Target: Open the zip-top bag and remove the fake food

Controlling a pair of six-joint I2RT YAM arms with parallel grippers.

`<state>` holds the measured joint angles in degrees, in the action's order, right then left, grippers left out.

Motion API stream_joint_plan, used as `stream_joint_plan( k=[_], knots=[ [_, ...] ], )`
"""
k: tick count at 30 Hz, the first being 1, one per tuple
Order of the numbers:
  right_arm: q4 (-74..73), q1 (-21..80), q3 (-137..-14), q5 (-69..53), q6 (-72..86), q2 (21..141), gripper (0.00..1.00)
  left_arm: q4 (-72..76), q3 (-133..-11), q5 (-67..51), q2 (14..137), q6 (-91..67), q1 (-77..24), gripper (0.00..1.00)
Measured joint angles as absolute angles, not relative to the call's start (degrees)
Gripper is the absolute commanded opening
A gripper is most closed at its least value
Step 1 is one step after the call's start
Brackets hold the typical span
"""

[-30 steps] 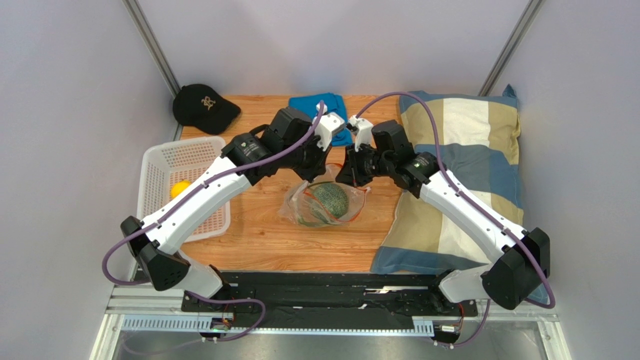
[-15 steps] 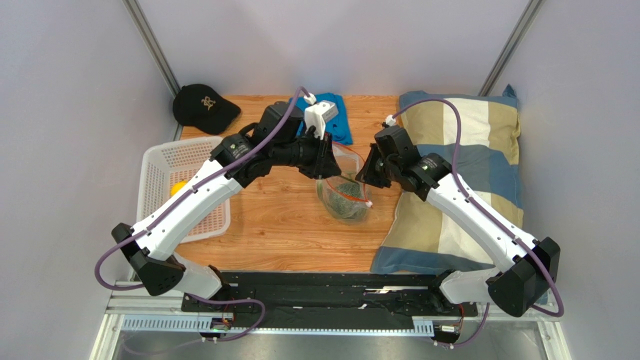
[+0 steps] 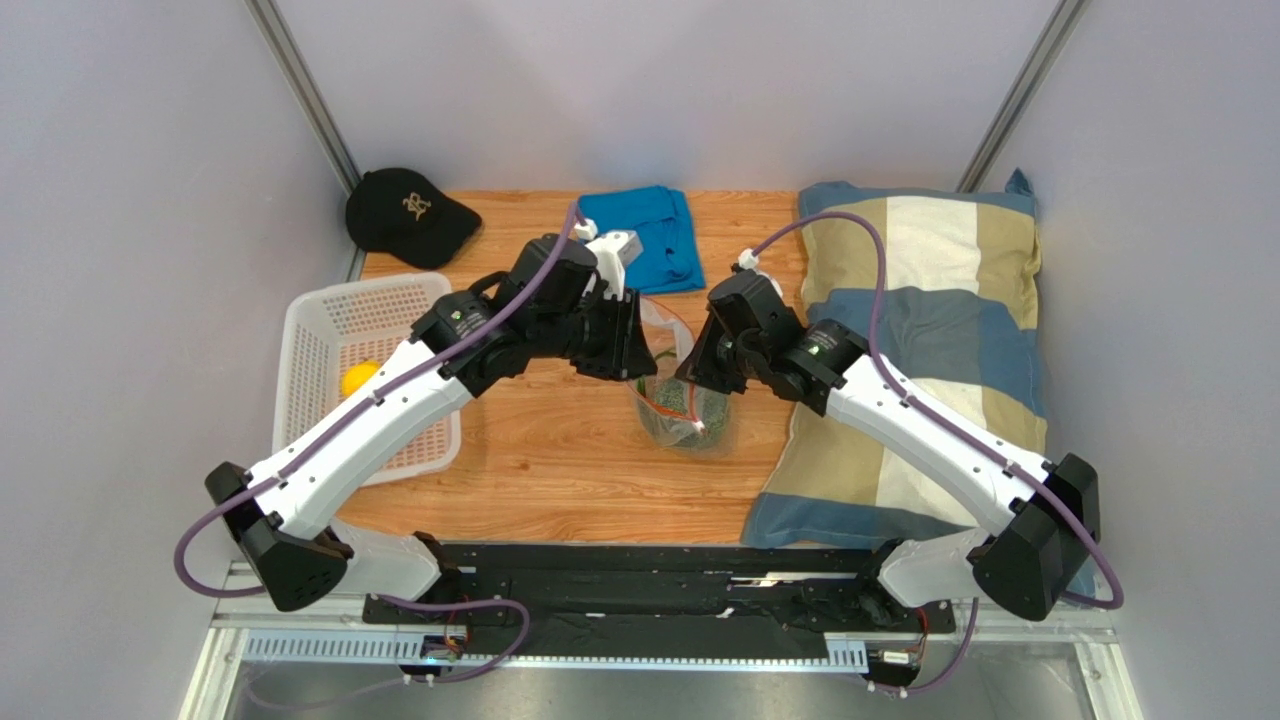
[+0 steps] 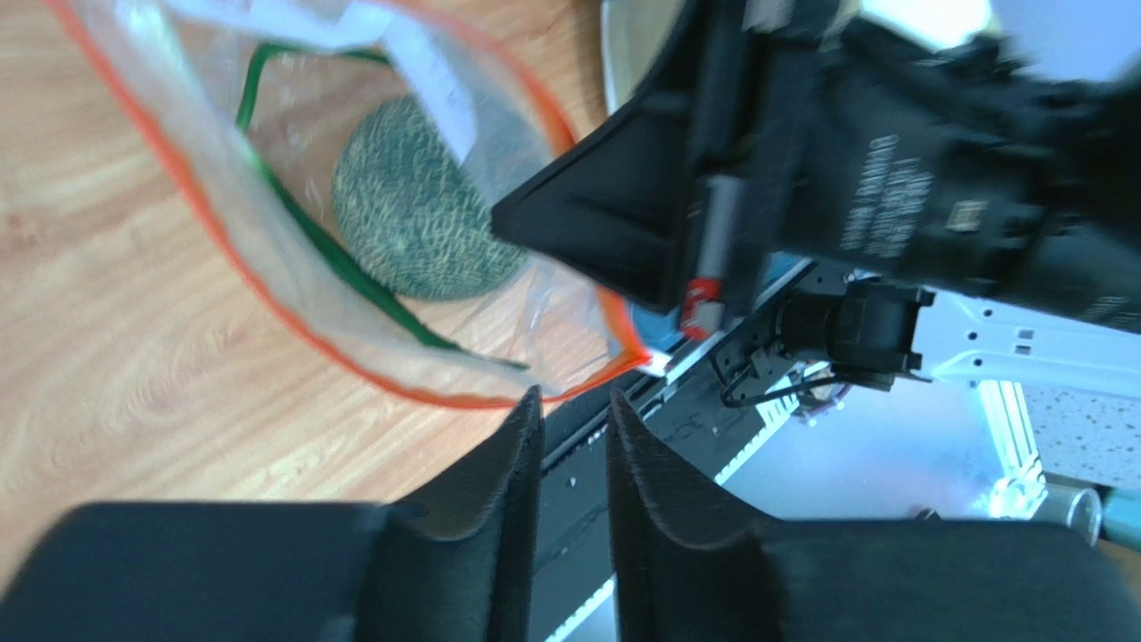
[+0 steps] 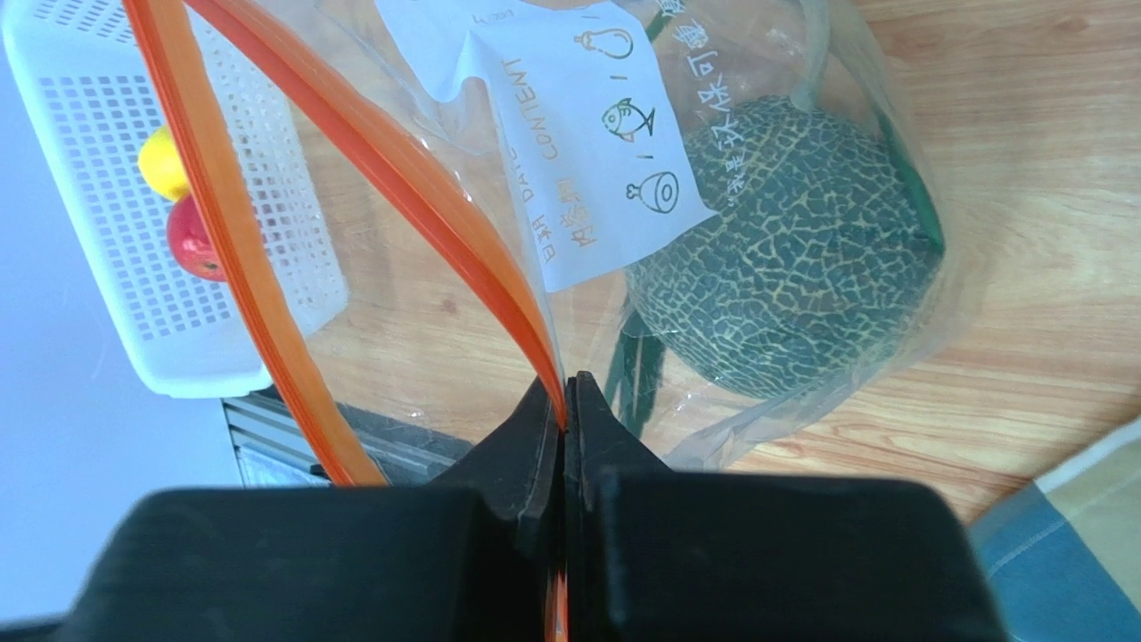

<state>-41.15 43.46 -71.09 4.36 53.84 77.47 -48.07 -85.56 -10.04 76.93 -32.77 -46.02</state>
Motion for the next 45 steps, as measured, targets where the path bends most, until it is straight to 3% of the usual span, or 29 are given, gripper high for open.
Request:
stream_joint_plan(
  k=[5,12,21,34,40,45],
  knots=[
    [-39.57,43.97,-71.37,4.01,54.85,78.81,0.00,-44.73,-86.65,-10.09,77.58,-35.42,-45.50,0.08],
    [-38.98,44.14,-72.71,3.92,57.34,80.55,0.00,-40.51,-85.52,-8.34,84.40,-37.45,-43.57,0.00],
    [-38.65,44.14,-72.71,3.29,60.10,80.73,0.00,-39.24,-80.29,1.80,89.80,-37.01,-42.96,0.00],
    [-38.17,44.14,-73.19,0.71,62.39,81.89,0.00,-35.31,-80.20,14.31,98.89,-37.47,-42.06,0.35],
    [-38.11,44.14,-73.93,-0.34,62.83,82.41,0.00,-34.79,-80.20,16.93,100.03,-38.30,-41.47,0.43],
    [-38.13,44.14,-73.93,-0.84,62.78,82.41,0.00,-33.63,-80.18,18.31,100.31,-38.94,-40.47,0.42]
  ],
)
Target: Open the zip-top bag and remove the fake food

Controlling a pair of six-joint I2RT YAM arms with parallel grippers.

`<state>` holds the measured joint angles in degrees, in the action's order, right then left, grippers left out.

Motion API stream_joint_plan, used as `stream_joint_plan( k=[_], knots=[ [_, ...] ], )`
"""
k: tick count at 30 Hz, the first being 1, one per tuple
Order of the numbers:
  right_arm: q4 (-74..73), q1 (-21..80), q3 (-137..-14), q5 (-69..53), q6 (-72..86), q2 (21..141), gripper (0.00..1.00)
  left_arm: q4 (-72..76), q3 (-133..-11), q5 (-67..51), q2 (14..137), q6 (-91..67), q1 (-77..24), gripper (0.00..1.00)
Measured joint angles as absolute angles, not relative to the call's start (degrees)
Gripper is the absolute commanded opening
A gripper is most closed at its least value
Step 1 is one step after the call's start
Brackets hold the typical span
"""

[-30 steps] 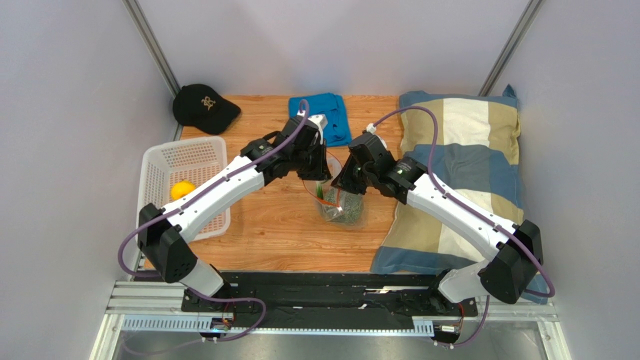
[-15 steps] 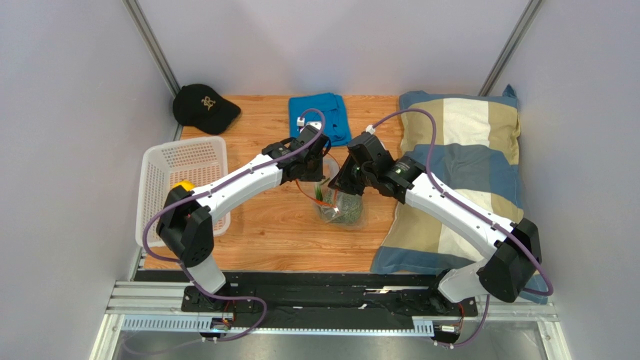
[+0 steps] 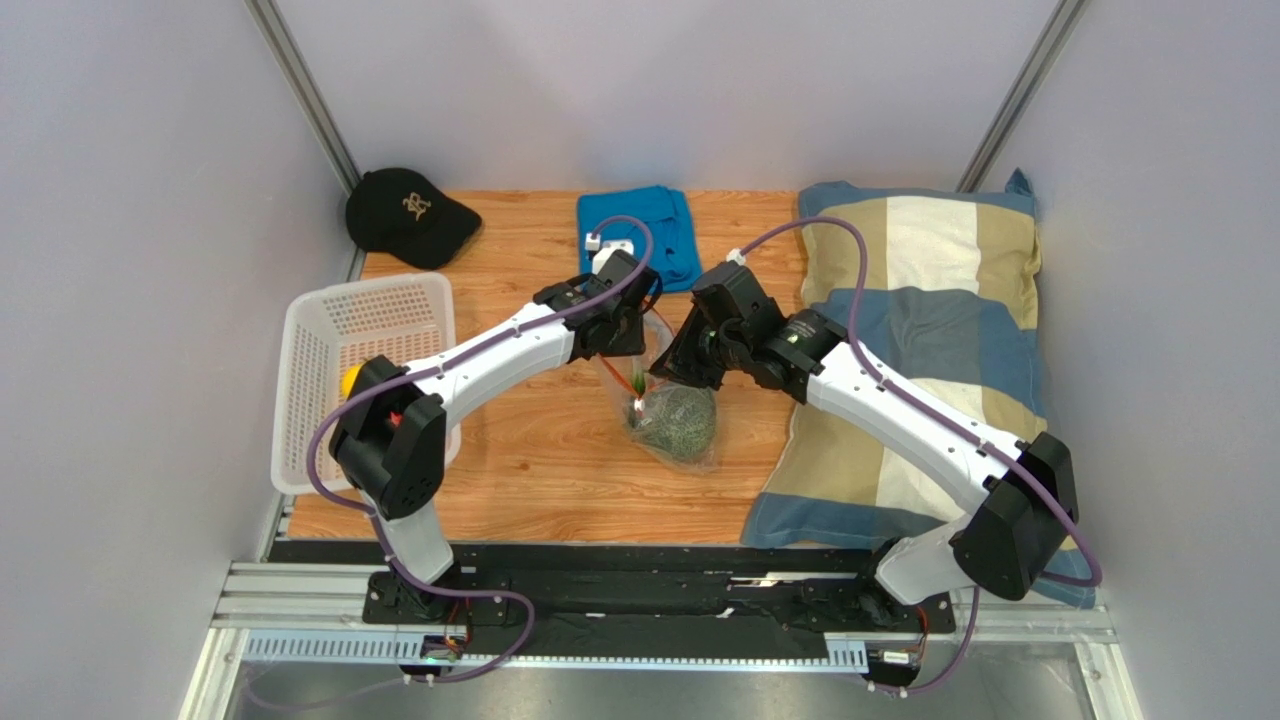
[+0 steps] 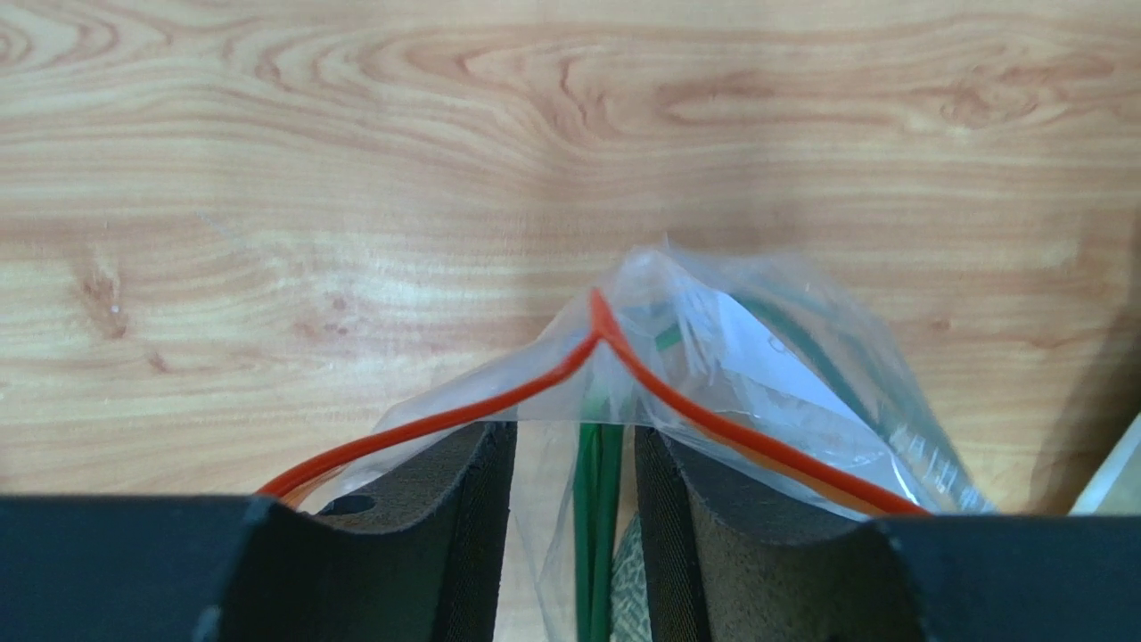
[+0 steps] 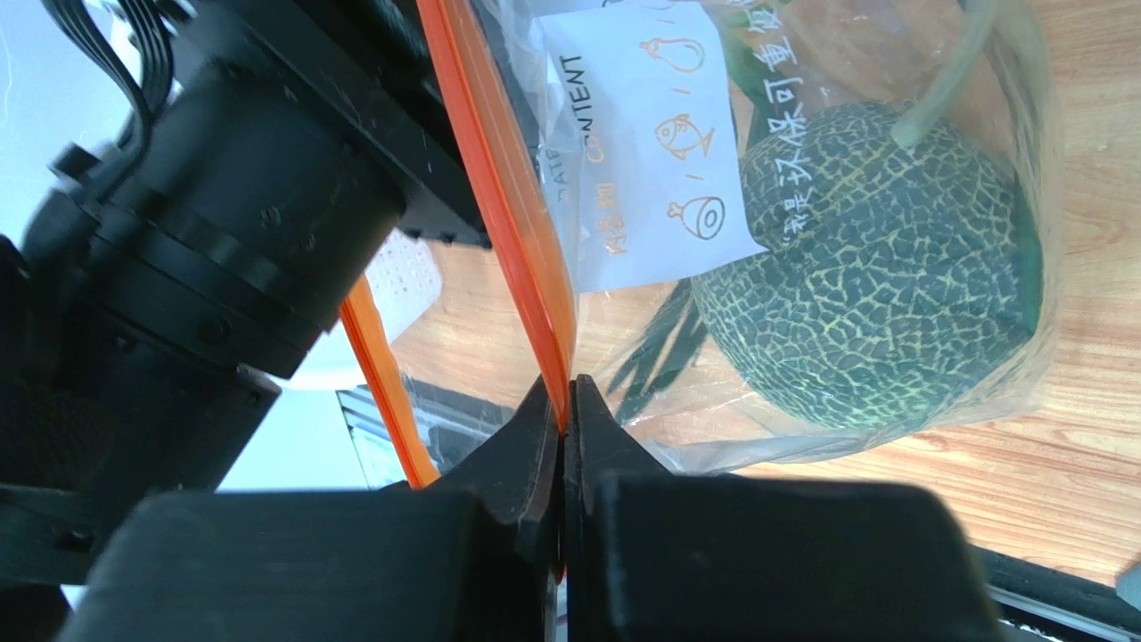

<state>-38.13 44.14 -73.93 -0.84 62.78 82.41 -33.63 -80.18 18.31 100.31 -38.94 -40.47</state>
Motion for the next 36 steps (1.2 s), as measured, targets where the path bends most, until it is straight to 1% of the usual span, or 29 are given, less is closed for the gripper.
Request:
stream_joint_plan(
  k=[3,4,8,9,12,13,14,15,16,17,20,22,23,24,29,35,36],
  knots=[
    [-38.15,44.12,-73.93,-1.56,62.72,82.41,0.00,-30.44,-79.77,19.07,100.49,-38.89,-40.36,0.36],
    [-38.22,44.12,-73.93,-1.67,62.63,82.41,0.00,-29.02,-79.31,19.22,100.49,-38.92,-40.36,0.31],
    [-38.63,43.57,-73.91,-2.15,62.13,82.41,0.00,-23.44,-76.49,18.04,100.68,-38.61,-40.23,0.24],
    [-38.70,43.29,-73.89,-2.39,62.04,82.41,0.00,-22.63,-76.29,17.37,100.90,-38.59,-40.18,0.24],
    [-38.76,42.19,-73.80,-2.98,61.45,82.35,0.00,-19.77,-76.07,15.16,101.54,-38.74,-40.07,0.32],
    [-38.74,41.87,-73.65,-3.18,61.19,82.28,0.00,-19.05,-76.03,14.70,101.69,-38.81,-40.07,0.33],
    [-38.76,41.63,-73.43,-3.33,60.99,82.17,0.00,-18.20,-76.01,14.02,101.86,-39.00,-40.07,0.32],
    [-38.76,41.39,-73.23,-3.53,60.86,82.06,0.00,-17.50,-76.01,13.67,102.10,-39.13,-40.07,0.27],
    [-38.83,41.12,-72.99,-3.68,60.64,81.97,0.00,-16.78,-76.03,13.28,102.48,-39.29,-40.07,0.14],
    [-38.98,40.99,-72.95,-3.88,60.49,81.97,0.00,-16.43,-76.12,12.93,102.89,-39.38,-40.07,0.10],
    [-39.16,40.66,-72.95,-4.54,59.59,81.97,0.00,-16.91,-77.56,11.33,105.03,-39.13,-40.05,0.10],
    [-39.22,40.29,-72.95,-4.86,58.37,81.97,0.00,-17.10,-77.80,10.50,105.47,-39.00,-40.12,0.07],
    [-39.38,40.25,-72.97,-5.04,57.93,81.97,0.00,-17.26,-77.76,10.39,105.45,-38.96,-40.14,0.05],
    [-39.64,40.07,-73.01,-5.21,57.34,81.97,0.00,-17.28,-77.71,10.35,105.43,-38.94,-40.16,0.00],
    [-39.68,39.92,-73.03,-6.87,55.59,81.97,0.00,-17.58,-77.28,8.69,105.43,-38.89,-40.14,0.00],
    [-40.58,39.92,-74.08,-8.08,52.97,82.00,0.00,-20.91,-77.41,4.14,105.01,-38.50,-40.10,0.07],
    [-40.64,39.92,-74.24,-8.23,52.62,82.00,0.00,-21.85,-77.45,3.27,104.90,-38.41,-40.10,0.11]
  ],
)
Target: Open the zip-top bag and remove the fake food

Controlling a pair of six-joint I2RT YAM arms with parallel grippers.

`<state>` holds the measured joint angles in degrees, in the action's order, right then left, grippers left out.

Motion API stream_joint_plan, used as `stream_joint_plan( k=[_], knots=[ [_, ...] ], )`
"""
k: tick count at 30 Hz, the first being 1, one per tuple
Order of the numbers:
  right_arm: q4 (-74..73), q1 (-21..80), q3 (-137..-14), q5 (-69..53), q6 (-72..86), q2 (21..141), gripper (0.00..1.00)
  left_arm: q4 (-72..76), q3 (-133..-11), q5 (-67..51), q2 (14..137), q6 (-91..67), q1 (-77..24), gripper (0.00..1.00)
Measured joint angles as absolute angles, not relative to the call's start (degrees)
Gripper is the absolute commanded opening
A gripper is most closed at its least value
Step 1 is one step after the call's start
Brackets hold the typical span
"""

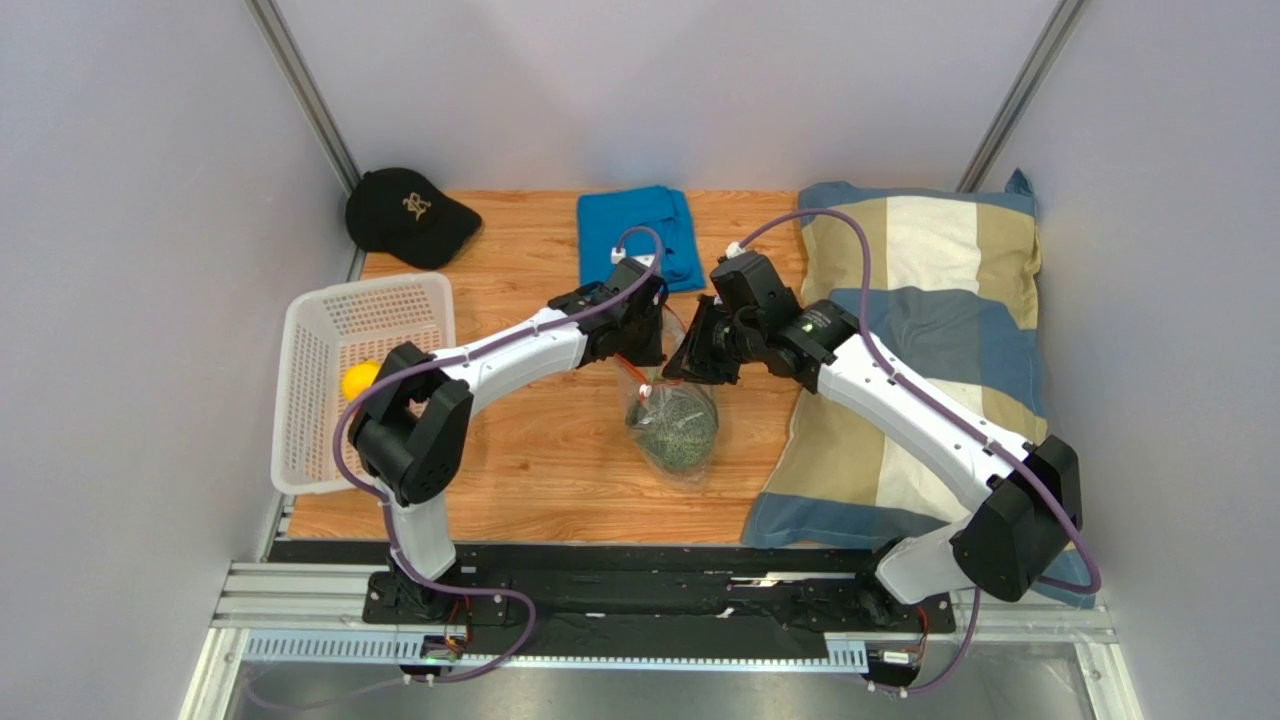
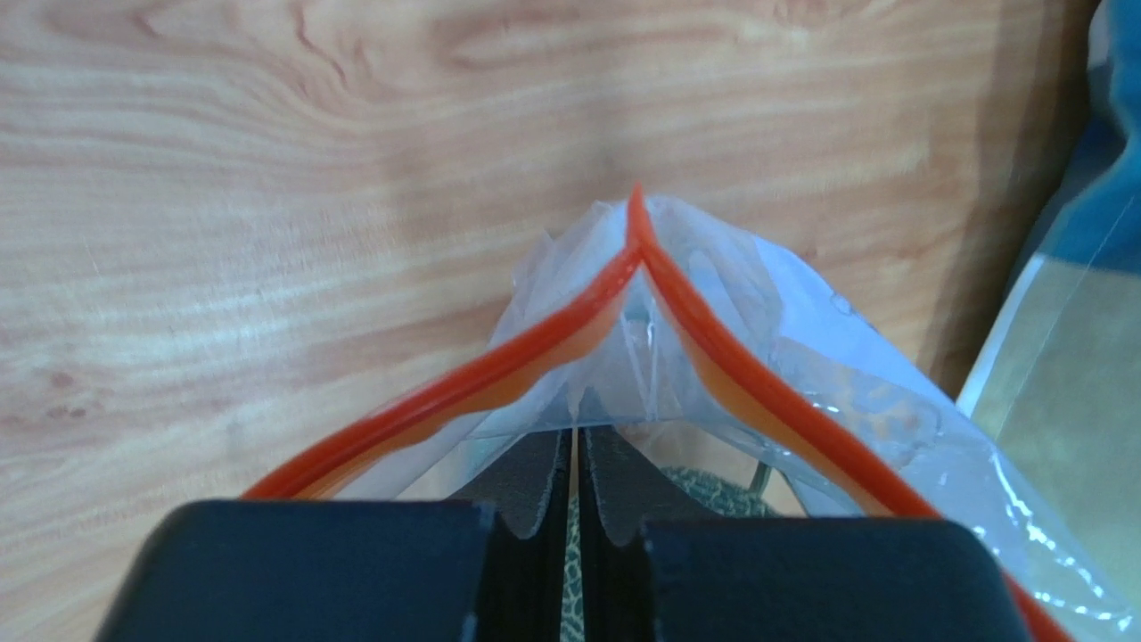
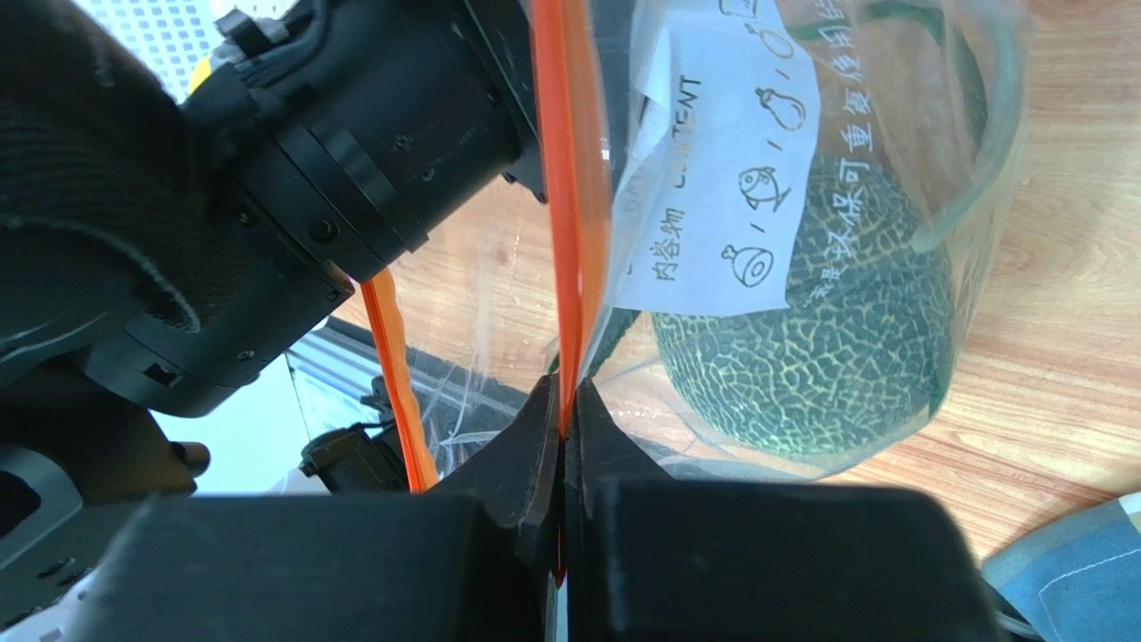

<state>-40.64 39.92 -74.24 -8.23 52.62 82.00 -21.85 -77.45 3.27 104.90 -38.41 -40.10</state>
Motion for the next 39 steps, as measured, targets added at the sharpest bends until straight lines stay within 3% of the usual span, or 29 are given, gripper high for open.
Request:
stream_joint_plan(
  k=[2,5,13,21,29,34,39],
  knots=[
    [-40.66,39.92,-74.30,-8.75,52.10,82.00,0.00,-24.23,-78.04,1.30,104.79,-38.11,-40.10,0.21],
    [-40.69,39.92,-74.30,-9.56,51.55,81.97,0.00,-25.76,-78.98,-1.83,104.31,-37.34,-40.10,0.27],
    [-40.69,39.92,-74.32,-10.90,51.57,81.97,0.00,-24.23,-79.70,-5.13,104.40,-37.41,-40.07,0.18],
    [-40.66,39.77,-74.30,-10.63,51.81,81.97,0.00,-22.72,-81.67,-0.25,111.28,-34.92,-40.21,0.07],
    [-41.08,38.70,-73.89,-9.89,51.79,80.49,0.00,-25.85,-83.09,4.62,110.98,-29.69,-40.47,0.11],
    [-41.28,38.65,-73.89,-9.96,51.79,80.49,0.00,-27.79,-83.05,6.28,109.97,-27.57,-40.86,0.28],
    [-41.34,38.65,-73.89,-10.09,51.70,80.49,0.00,-29.91,-82.81,10.22,108.44,-26.00,-41.63,0.27]
  ],
)
